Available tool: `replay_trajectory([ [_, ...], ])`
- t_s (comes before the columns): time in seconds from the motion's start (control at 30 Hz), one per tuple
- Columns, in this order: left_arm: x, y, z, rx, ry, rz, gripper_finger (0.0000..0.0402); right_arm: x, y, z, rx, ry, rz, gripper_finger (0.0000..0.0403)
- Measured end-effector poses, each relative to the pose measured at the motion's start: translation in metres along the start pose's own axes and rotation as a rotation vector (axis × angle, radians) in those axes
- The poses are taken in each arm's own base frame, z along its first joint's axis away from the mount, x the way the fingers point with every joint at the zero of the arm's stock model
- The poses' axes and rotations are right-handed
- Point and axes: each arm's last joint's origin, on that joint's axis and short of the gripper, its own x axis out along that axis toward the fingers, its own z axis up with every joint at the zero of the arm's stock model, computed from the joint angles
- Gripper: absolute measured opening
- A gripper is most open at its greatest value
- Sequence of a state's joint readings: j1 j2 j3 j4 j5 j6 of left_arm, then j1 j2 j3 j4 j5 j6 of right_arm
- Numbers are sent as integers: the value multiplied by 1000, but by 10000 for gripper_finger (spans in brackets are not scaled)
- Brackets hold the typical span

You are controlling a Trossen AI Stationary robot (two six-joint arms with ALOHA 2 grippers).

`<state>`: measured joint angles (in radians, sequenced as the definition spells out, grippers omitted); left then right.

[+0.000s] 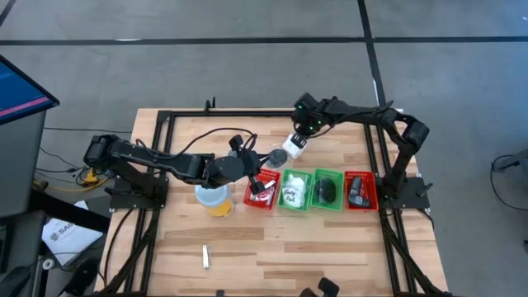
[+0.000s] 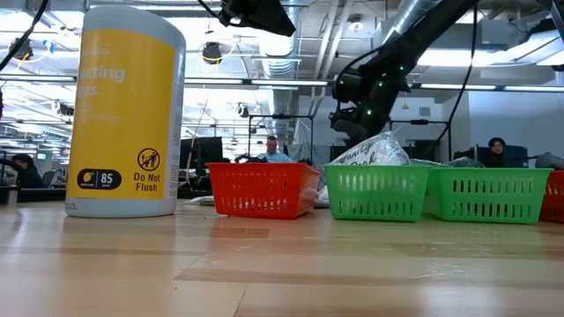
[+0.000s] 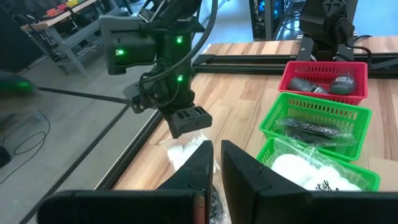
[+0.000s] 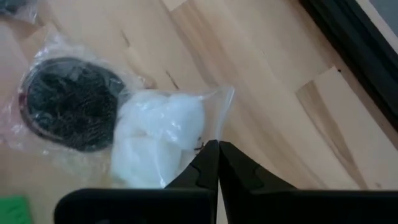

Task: Pick & Place Travel size toiletries
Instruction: Put the white cotton pack into the left green bin

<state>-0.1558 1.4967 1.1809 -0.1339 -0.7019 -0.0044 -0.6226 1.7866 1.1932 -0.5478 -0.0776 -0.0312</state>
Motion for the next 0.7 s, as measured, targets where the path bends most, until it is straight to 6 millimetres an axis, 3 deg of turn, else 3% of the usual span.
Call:
replay_trajectory([
  [0.43,0,0,-1,4,5,0,25,-30,23,15,-92,112,28,0],
  [0.7,0,0,-1,46,6,0,25,-74,44,14,-140,52,49,0],
])
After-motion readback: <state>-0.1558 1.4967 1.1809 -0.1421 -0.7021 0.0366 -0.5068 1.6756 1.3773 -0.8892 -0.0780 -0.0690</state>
